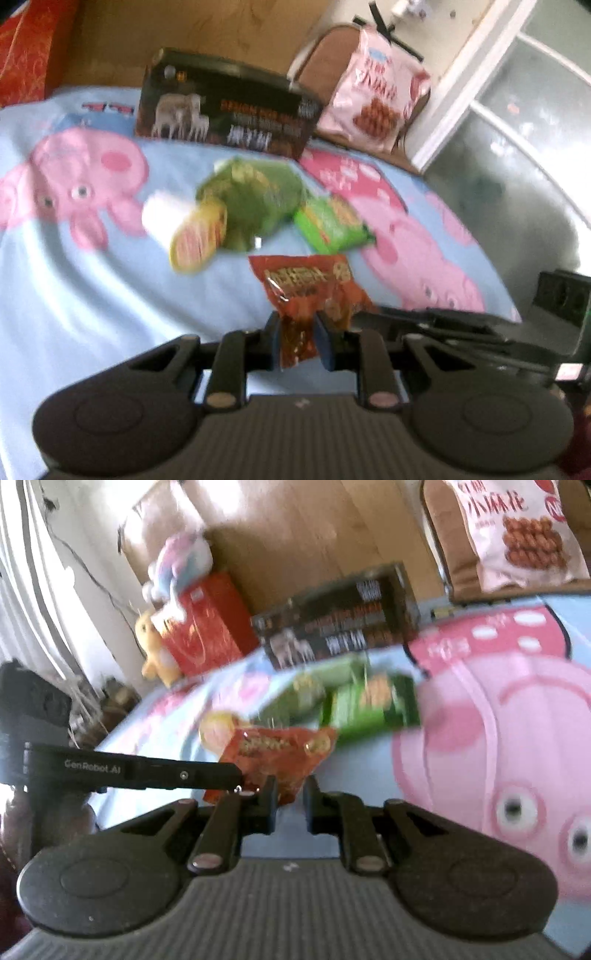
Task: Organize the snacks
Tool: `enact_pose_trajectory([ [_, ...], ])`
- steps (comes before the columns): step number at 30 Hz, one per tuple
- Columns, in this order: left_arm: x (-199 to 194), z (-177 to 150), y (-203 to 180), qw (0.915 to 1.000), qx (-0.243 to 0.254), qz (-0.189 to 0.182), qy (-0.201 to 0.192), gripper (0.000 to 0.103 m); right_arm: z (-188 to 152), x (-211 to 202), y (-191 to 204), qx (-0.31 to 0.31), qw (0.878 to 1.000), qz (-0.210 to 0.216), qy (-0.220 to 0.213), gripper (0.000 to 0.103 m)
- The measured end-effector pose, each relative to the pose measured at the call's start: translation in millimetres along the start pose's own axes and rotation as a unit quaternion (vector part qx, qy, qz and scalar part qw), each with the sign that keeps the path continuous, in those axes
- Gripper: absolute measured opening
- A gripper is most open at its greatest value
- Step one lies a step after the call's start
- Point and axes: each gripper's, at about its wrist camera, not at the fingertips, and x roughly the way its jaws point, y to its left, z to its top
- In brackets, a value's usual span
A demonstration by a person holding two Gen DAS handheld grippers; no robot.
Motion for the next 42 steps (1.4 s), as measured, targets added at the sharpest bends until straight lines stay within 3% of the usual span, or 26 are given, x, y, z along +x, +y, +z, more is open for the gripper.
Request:
enact_pose_trajectory([
  [2,-6.1,-4.6,0.6,1.0,0.0,-0.005,-0.001,0.021,-4.6,-6.6,5.8,-0.019,1.0,-0.008,-0.007,0.022],
  [6,-21.3,-3.9,15.5,0.9994,-0.029,-0.015,-0.015,0.034,-7.2,-13.8,18.0,-0.07,0.997,-0.024,-0.017,0.057],
  [7,-22.2,-2.3,18.7,0.999,-0.039,-0.019,-0.015,0.036,-7.8,-13.2,20.0,-0.084,0.996,-0.027,-0.018,0.062],
  [13,-8.9,-1.2,16.9,0.9981,-0.051,-0.033,0.004,0.037,-14.4,-1.6,28.2,-0.134,0.99,-0.049,-0.017,0.065],
  [18,-1.0,-2.4,9.0,0.9971,-0.054,-0.053,0.005,0.036,-15.2,3.4,34.8,-0.139,0.989,-0.042,-0.013,0.065],
  [20,-0.1,-2.6,6.7,0.9956,-0.061,-0.071,0.007,0.032,-17.5,4.9,36.8,-0.14,0.989,-0.041,-0.018,0.065],
  [23,1.6,0.3,2.1,0.9927,-0.059,-0.105,0.008,0.013,-21.1,4.5,36.2,-0.142,0.989,-0.034,-0.029,0.065],
  [27,4.8,4.5,-3.4,0.994,-0.049,-0.097,0.007,0.012,-23.0,5.1,38.2,-0.142,0.989,-0.033,-0.037,0.066],
  [35,-22.6,18.0,16.1,0.9795,-0.098,-0.175,-0.022,0.011,-7.1,-4.9,24.6,-0.083,0.995,-0.003,-0.061,0.065],
  [42,-32.7,38.6,18.1,0.97,-0.091,-0.224,-0.029,0.011,13.3,-9.9,6.5,0.0,0.989,0.125,-0.082,0.061],
])
